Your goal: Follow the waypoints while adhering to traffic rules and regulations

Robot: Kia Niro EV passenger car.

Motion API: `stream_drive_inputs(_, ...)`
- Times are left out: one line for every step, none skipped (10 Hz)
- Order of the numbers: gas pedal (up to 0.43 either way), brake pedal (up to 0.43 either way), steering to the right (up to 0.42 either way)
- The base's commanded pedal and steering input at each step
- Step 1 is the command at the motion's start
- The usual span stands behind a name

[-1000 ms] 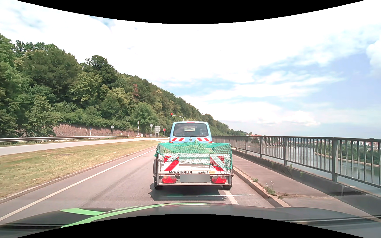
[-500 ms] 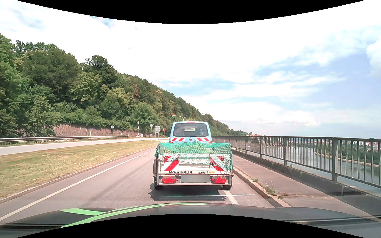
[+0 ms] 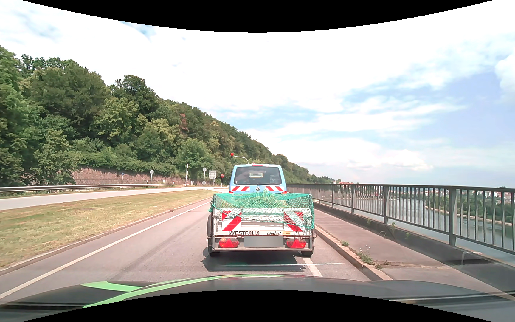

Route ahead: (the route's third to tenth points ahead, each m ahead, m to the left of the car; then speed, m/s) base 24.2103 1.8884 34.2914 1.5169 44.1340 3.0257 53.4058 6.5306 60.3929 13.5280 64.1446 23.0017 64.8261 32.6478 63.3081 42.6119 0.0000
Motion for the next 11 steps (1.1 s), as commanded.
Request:
stream_drive_inputs(0.0, 0.287, -0.003)
stream_drive_inputs(0.0, 0.287, -0.003)
stream_drive_inputs(0.0, 0.287, -0.003)
stream_drive_inputs(0.0, 0.287, -0.003)
stream_drive_inputs(0.0, 0.287, -0.003)
stream_drive_inputs(0.0, 0.287, -0.003)
stream_drive_inputs(0.0, 0.287, -0.003)
stream_drive_inputs(0.0, 0.287, -0.003)
stream_drive_inputs(0.0, 0.287, -0.003)
stream_drive_inputs(0.0, 0.287, -0.003)
stream_drive_inputs(0.0, 0.287, -0.003)
